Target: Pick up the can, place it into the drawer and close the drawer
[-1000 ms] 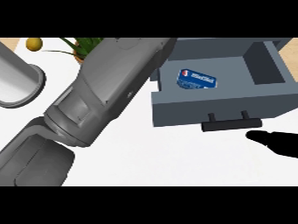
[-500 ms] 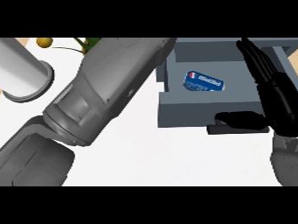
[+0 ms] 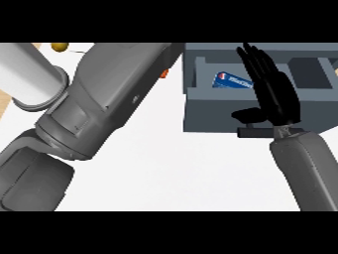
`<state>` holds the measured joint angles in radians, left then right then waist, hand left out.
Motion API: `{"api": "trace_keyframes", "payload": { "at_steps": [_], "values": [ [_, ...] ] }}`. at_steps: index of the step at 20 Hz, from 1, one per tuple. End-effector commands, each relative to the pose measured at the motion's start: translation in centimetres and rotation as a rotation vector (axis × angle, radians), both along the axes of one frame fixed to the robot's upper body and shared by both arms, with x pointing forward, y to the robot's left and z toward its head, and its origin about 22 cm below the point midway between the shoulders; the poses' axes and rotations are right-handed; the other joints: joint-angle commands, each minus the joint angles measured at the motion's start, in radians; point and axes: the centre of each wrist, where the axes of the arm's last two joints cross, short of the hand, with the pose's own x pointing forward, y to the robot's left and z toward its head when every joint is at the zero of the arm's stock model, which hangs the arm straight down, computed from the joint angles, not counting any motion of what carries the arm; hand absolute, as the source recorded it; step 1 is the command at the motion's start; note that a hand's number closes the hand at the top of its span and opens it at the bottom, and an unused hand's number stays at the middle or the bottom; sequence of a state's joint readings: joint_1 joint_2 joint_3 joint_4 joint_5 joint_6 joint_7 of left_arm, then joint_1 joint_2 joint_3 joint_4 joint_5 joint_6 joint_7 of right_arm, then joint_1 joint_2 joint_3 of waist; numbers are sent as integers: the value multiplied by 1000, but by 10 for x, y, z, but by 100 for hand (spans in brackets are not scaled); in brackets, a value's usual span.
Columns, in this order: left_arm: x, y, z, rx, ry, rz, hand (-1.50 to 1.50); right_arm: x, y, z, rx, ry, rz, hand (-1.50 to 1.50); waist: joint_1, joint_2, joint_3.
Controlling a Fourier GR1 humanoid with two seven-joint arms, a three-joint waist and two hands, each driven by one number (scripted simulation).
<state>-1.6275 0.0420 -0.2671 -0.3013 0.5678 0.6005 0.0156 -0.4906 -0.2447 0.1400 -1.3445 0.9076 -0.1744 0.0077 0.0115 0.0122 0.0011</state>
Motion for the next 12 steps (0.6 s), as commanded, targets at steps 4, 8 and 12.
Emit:
{"api": "trace_keyframes", "payload": {
  "at_steps": [4, 8, 12],
  "values": [
    [0, 8, -12, 9, -7, 9, -150, 41, 12, -31, -59, -29, -59, -150, 26, -6, 0],
    [5, 33, 19, -3, 17, 20, -150, 59, 25, -19, -57, -94, -126, -150, 42, -13, -1],
    [9, 50, 13, 1, 17, 26, -150, 78, 15, -21, -35, -146, -165, -150, 55, -5, 0]
  ]
}}
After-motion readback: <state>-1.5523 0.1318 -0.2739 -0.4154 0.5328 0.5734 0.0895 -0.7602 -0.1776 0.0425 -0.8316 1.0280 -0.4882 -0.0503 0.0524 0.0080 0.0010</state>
